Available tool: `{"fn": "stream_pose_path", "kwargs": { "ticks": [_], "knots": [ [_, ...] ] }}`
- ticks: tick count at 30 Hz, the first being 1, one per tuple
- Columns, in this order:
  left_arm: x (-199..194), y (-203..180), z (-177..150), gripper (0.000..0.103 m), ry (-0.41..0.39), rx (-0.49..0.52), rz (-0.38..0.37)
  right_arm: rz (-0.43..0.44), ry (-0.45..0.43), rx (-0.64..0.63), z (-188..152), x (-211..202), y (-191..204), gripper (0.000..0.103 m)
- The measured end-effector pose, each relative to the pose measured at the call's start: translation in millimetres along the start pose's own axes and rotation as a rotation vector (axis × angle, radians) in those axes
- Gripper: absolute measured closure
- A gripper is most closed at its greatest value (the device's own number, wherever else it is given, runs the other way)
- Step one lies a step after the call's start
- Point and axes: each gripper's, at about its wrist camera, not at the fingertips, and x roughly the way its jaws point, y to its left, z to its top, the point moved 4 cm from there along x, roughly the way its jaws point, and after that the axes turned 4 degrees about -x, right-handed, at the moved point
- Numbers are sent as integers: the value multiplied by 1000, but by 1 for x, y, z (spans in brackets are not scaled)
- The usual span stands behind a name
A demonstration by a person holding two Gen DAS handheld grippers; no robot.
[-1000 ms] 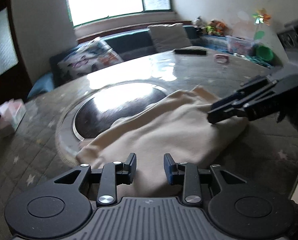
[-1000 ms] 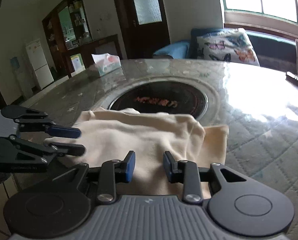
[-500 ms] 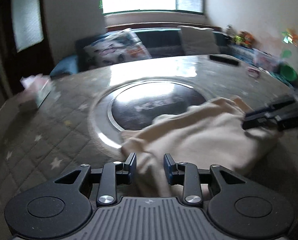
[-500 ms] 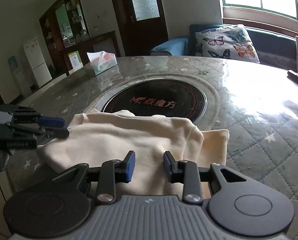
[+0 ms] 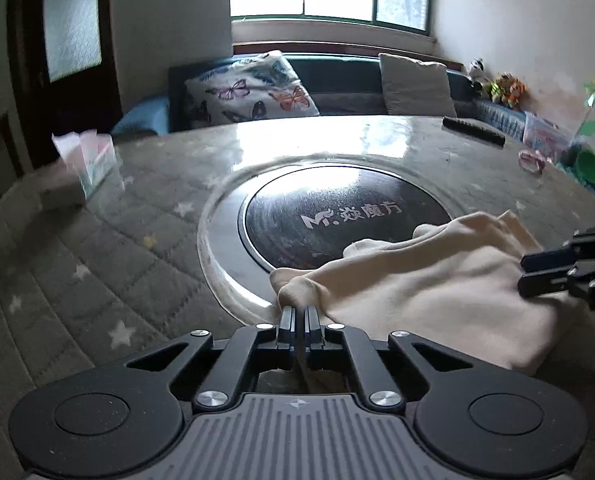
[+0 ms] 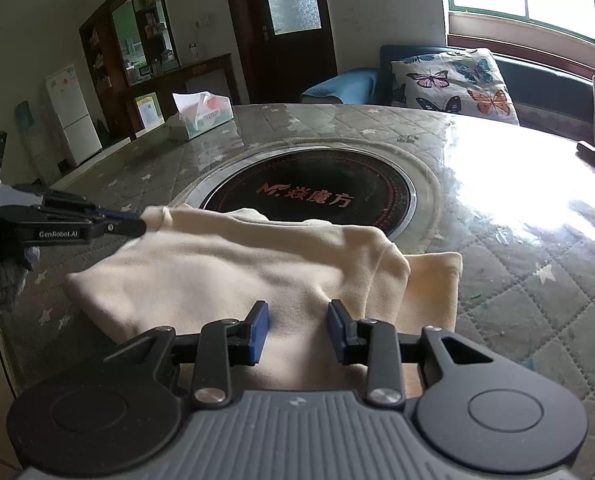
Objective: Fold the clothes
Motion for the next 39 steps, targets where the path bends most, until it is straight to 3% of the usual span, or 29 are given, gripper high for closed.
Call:
{"fn": "stream_pose_path", "kwargs": {
  "ticks": [16, 23, 29, 35, 37, 39],
  "knots": [
    [3, -4, 12, 94, -14, 47, 25, -53, -24, 1, 26, 17, -17, 70],
    [21, -1, 13, 94, 30, 48, 37, -80, 9, 40, 29, 34, -32, 74],
    [19, -9, 26, 94, -6, 61, 15, -79, -8, 2, 46, 39, -23, 74],
    [38, -13, 25, 94, 40, 92, 25, -123, 54, -3, 48, 65, -22, 74],
    [43, -12, 23, 89, 58, 87, 31, -133, 55, -29, 47, 66, -19, 74],
    [43, -10, 23, 73, 60, 76, 35, -137, 46, -42, 48, 62, -15, 74]
  ]
}}
